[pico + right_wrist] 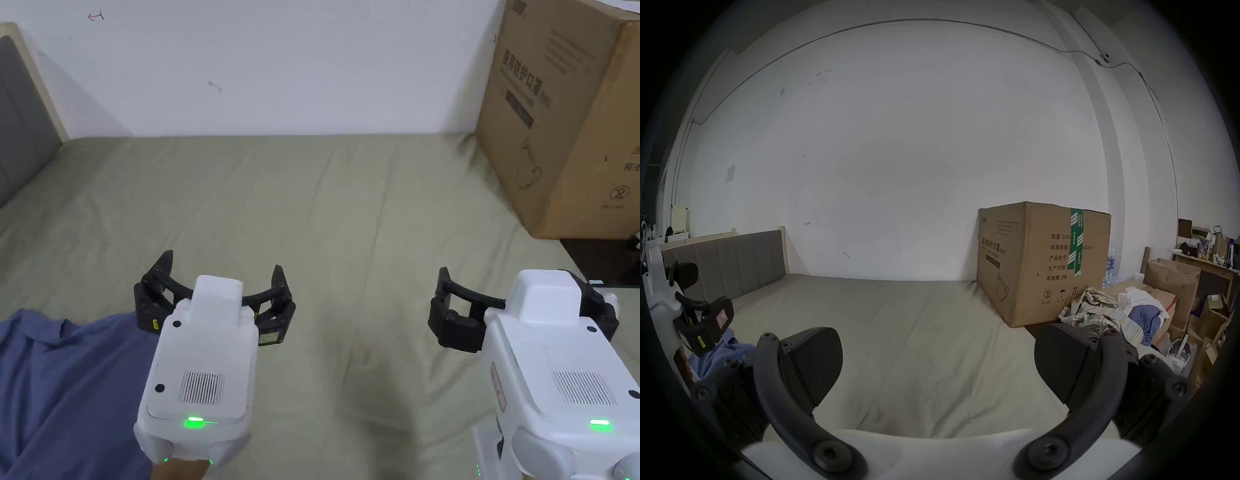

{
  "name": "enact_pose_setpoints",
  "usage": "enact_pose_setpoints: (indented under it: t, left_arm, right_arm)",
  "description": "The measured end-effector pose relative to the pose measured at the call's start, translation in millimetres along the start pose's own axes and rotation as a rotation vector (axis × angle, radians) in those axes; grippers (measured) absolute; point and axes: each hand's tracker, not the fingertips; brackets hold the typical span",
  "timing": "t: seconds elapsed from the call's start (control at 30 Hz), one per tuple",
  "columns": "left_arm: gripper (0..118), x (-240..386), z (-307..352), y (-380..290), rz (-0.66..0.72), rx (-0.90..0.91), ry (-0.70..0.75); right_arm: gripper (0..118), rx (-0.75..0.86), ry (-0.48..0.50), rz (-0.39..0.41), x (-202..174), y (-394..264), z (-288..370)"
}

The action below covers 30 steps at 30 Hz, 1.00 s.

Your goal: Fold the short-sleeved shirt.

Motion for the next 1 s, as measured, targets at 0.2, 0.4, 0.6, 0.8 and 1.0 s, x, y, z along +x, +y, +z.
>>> enact_pose_setpoints:
  t: [0.2, 0.4, 0.6, 0.8, 1.0]
  left_arm:
    - [118, -10, -4, -2, 0.117, -0.035, -0.018]
    - [118, -13, -1, 1, 0.147, -0.031, -0.022]
    - [118, -14, 0, 0, 0.140, -0.026, -0.022]
    - [118, -14, 0, 1, 0.150, -0.030, -0.029]
    - [118, -14, 1, 1, 0.147, -0.028, -0.031]
  right_arm:
    - [116, 0.004, -0.003, 0.016, -1, 1, 0]
    - [116, 0.004, -0.006, 0.032, -2, 1, 1]
    - [116, 0.007, -0.006, 0.039, -4, 3, 2]
    - [116, 0.004, -0.007, 0.044, -4, 3, 2]
    - [116, 0.004, -0.004, 0.042, -4, 3, 3]
